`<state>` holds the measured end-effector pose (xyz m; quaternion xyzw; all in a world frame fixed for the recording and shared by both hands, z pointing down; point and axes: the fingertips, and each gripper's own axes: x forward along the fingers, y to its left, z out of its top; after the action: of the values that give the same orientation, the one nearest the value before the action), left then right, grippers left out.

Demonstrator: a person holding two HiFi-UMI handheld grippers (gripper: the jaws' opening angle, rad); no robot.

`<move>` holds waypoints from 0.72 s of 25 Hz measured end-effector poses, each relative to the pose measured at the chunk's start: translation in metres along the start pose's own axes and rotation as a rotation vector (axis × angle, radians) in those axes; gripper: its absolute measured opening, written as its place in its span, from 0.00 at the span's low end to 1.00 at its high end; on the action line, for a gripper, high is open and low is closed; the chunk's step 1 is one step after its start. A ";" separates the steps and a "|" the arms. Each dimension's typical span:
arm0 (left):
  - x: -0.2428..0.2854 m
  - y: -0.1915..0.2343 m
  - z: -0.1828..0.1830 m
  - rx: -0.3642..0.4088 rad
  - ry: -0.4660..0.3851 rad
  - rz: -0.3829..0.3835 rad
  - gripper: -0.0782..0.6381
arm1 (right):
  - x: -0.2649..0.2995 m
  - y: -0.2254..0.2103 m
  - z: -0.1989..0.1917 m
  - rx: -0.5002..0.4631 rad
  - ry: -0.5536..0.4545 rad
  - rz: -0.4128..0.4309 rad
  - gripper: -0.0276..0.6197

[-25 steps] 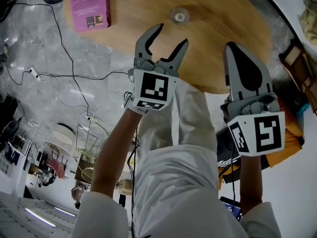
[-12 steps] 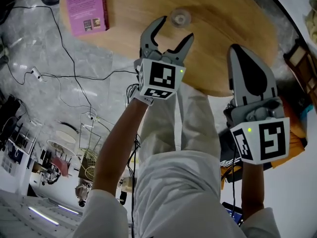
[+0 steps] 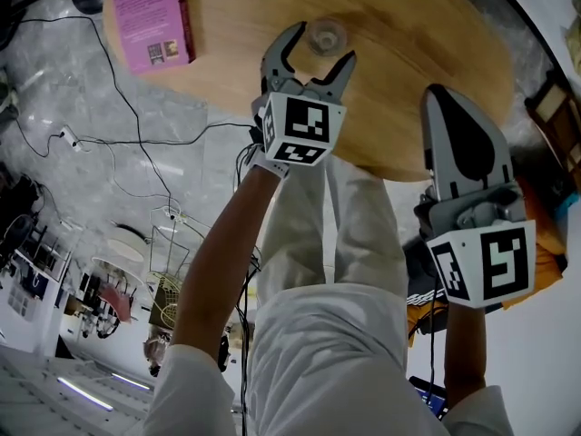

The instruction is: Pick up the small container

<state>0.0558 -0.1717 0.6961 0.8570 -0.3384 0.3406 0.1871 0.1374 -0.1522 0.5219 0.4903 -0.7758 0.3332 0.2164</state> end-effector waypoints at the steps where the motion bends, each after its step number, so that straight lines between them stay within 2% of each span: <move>1: 0.004 0.002 -0.003 -0.001 0.006 0.004 0.57 | 0.001 -0.001 0.001 0.006 -0.005 0.003 0.05; 12: 0.037 -0.001 -0.021 0.068 0.055 0.007 0.58 | -0.002 -0.013 0.013 0.068 -0.093 0.023 0.05; 18: 0.052 0.002 -0.025 0.004 0.040 -0.012 0.58 | -0.001 -0.014 0.010 0.084 -0.082 0.025 0.05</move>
<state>0.0707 -0.1832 0.7509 0.8524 -0.3287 0.3573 0.1942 0.1503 -0.1634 0.5183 0.5023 -0.7753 0.3480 0.1593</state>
